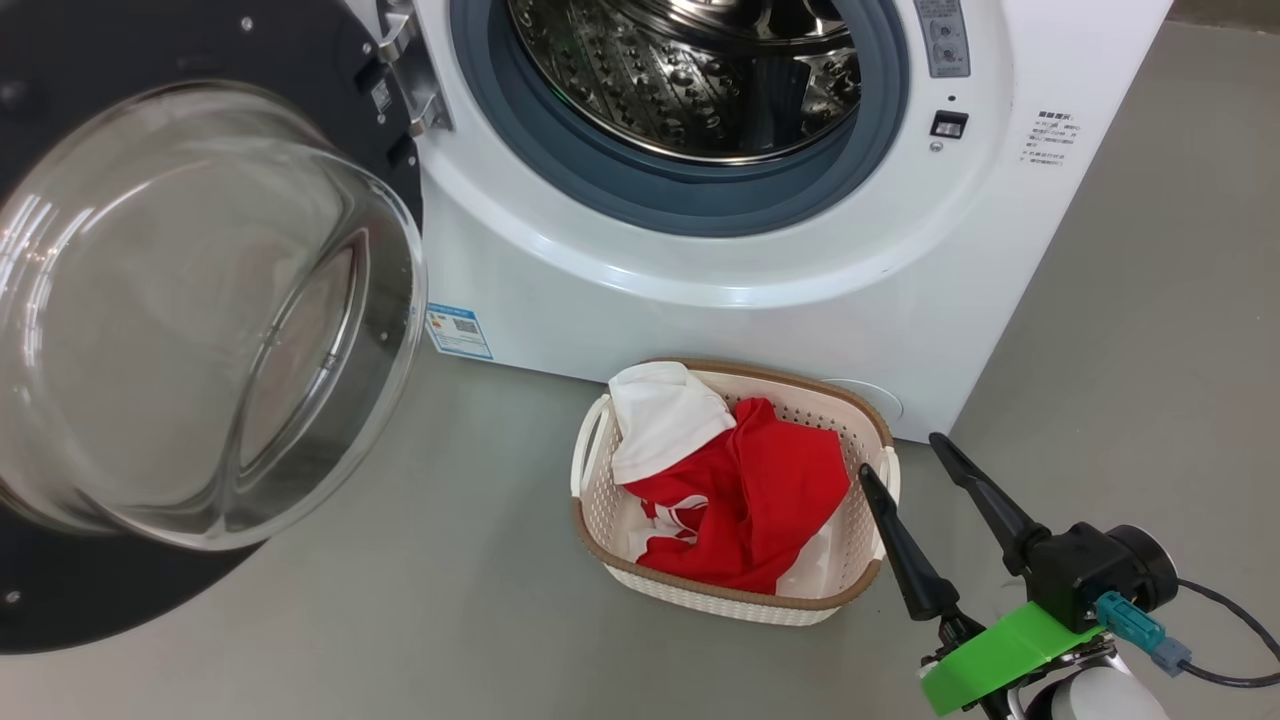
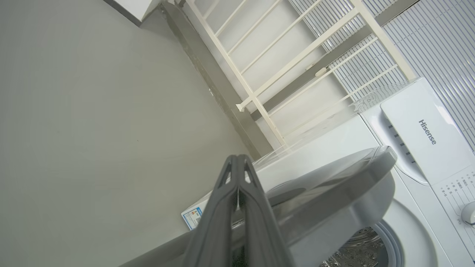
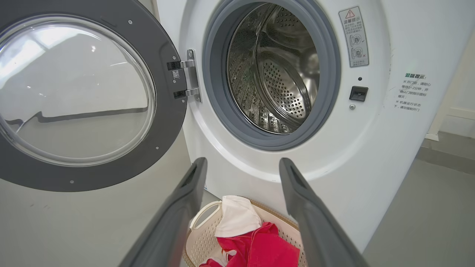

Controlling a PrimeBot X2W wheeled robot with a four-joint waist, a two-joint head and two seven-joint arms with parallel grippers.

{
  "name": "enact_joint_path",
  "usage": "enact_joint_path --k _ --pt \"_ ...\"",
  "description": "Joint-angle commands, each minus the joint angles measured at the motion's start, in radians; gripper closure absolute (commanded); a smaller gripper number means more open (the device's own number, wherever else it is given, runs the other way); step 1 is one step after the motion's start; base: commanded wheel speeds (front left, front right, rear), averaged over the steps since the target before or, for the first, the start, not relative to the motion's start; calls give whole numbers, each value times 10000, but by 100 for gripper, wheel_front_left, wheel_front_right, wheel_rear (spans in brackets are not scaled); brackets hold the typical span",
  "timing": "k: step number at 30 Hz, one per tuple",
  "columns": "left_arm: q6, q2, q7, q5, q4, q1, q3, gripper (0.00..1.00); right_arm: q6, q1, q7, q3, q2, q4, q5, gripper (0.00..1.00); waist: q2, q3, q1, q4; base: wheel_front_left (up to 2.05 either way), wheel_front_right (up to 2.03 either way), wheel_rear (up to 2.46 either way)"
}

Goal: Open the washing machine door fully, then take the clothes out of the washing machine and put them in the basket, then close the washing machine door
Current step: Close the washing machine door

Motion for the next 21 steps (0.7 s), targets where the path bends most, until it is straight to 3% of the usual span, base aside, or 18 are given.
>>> enact_joint_path --k 1,11,21 --pt "-117 413 322 -227 -384 346 103 100 63 -274 -63 183 -56 -217 -75 0 0 0 0 17 0 0 0" --pt "-162 -513 1669 -1169 -1943 1285 248 100 63 -209 -63 161 47 -169 64 0 0 -51 0 140 0 0 0" --pt "387 -1857 2014 -1946 -3603 2037 627 100 63 -98 -63 180 143 -17 239 0 0 -172 0 176 0 0 0"
